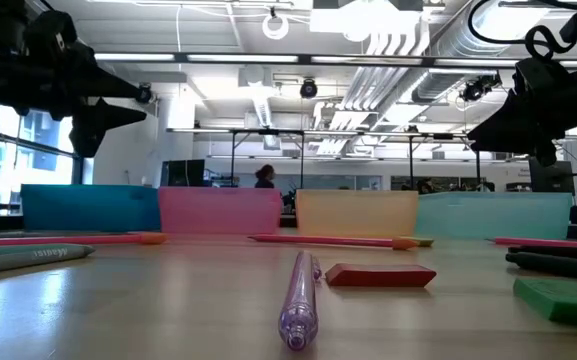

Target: Sort crayons/erasers/pens/pencils in bins

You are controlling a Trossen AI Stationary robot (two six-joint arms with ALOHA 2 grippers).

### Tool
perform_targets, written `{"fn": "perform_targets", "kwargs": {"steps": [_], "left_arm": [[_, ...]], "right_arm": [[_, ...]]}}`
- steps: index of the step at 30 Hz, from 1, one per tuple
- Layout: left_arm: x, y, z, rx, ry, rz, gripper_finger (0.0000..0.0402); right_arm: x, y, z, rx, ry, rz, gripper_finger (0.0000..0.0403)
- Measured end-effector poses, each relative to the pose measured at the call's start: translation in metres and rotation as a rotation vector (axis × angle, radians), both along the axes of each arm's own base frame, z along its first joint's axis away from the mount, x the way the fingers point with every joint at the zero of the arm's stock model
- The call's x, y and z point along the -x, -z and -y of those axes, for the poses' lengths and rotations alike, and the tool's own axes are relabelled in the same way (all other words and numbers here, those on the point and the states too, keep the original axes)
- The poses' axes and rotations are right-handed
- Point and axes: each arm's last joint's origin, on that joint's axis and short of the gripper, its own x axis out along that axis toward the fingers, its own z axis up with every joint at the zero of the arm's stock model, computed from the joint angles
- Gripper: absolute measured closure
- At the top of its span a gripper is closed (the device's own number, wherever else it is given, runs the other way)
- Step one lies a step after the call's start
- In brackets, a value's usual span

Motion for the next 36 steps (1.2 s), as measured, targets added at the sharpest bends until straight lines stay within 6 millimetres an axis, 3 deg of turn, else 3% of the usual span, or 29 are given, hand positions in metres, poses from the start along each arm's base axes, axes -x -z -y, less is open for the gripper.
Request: {"fn": "perform_targets", "kwargs": {"steps": [7,18,27,36], "left_arm": [[0.000,-0.019,0.001,0.003,0.022,0.157,0.0233],[0.006,-0.096,0.000,-0.108,-0.058,0.268,0.0249],[-0.010,-0.145,-0.005,-0.153,-0.049,0.014,0.0250],[-0.030,-0.150,-0.010,0.026,0.024,-0.318,0.0254]], "right_arm": [[0.000,0.000,0.000,0.000,0.000,0.000,0.0284],[0.000,0.000,0.000,0.000,0.000,0.000,0.0284],[0.000,0.000,0.000,0.000,0.000,0.000,0.0284],[0.000,0.000,0.000,0.000,0.000,0.000,0.0284]]}}
